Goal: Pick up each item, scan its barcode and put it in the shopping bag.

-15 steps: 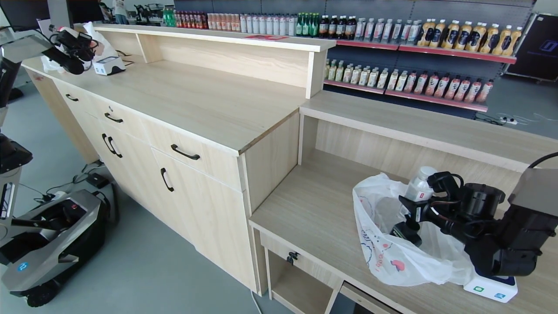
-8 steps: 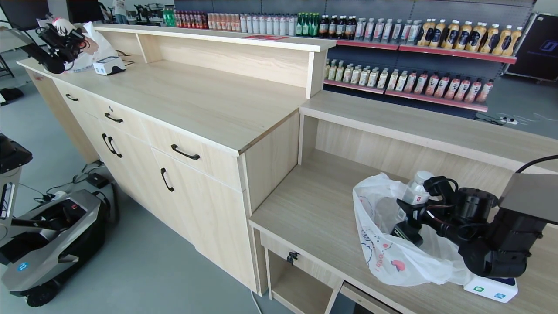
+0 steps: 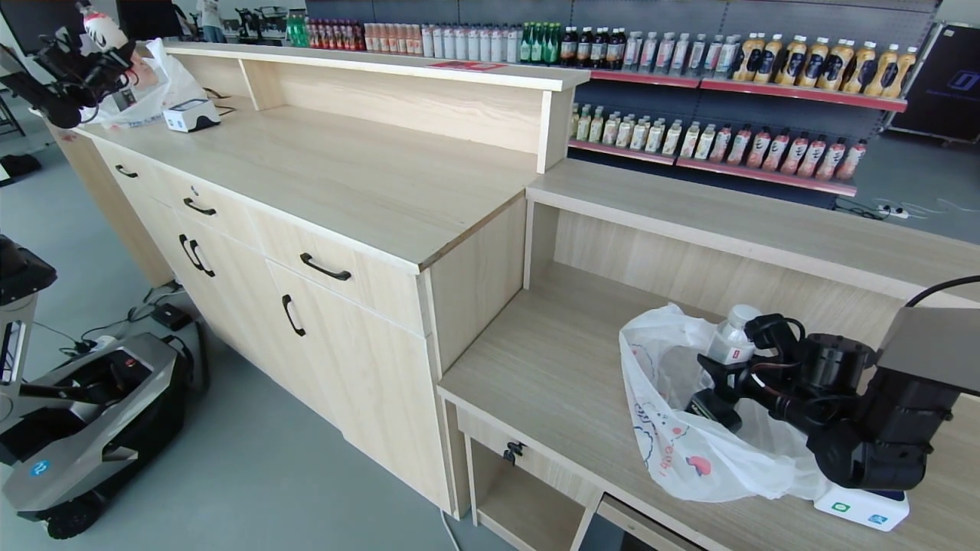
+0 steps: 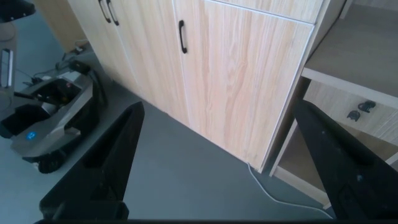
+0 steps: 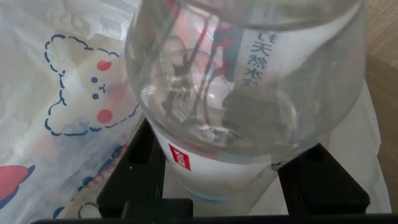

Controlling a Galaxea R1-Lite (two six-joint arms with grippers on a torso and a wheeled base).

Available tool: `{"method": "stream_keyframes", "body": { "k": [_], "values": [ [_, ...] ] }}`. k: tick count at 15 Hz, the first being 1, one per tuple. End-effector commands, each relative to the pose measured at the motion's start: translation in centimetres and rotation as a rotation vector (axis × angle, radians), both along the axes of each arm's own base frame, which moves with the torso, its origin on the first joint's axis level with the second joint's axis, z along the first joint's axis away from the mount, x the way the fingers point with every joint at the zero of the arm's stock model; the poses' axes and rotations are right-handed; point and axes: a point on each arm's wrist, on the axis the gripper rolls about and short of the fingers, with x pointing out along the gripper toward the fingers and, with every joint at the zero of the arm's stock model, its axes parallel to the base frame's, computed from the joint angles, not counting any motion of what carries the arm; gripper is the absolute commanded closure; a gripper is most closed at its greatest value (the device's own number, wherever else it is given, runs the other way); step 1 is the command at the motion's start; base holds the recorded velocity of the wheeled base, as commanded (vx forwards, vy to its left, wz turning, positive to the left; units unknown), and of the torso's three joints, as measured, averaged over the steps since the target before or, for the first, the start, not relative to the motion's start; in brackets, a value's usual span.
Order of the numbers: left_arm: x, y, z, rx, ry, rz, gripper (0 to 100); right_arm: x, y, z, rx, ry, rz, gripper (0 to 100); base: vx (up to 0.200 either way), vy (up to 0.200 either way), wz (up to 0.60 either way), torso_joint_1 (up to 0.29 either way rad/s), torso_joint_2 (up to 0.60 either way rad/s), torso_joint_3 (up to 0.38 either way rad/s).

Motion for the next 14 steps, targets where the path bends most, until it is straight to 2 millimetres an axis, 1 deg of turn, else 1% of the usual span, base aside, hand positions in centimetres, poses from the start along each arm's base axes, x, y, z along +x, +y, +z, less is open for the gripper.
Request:
{"method": "stream_keyframes", "body": {
  "k": [1, 7, 8, 12, 14],
  "values": [
    [0.00, 0.00, 0.00, 0.000, 0.000, 0.001, 0, -0.01, -0.12, -0.15, 0.000, 0.004, -0.003, 100, 0.000, 0.000, 0.00, 0.000, 0.00, 0.000],
    [0.00, 0.00, 0.00, 0.000, 0.000, 0.001, 0, -0.28, -0.23, -0.17, 0.001, 0.011, 0.010, 100, 0.000, 0.000, 0.00, 0.000, 0.00, 0.000],
    [0.00, 0.00, 0.00, 0.000, 0.000, 0.001, 0, -0.25, -0.24, -0.11, 0.002, 0.009, 0.008, 0, 0.000, 0.000, 0.00, 0.000, 0.00, 0.000],
    [0.00, 0.00, 0.00, 0.000, 0.000, 0.001, 0, -0.40, -0.45, -0.09, 0.001, 0.012, 0.004, 0, 0.000, 0.000, 0.00, 0.000, 0.00, 0.000],
    [0.00, 0.00, 0.00, 0.000, 0.000, 0.001, 0, -0.50, -1.09, 0.73, 0.009, 0.006, 0.025, 0, 0.000, 0.000, 0.00, 0.000, 0.00, 0.000]
  ]
}}
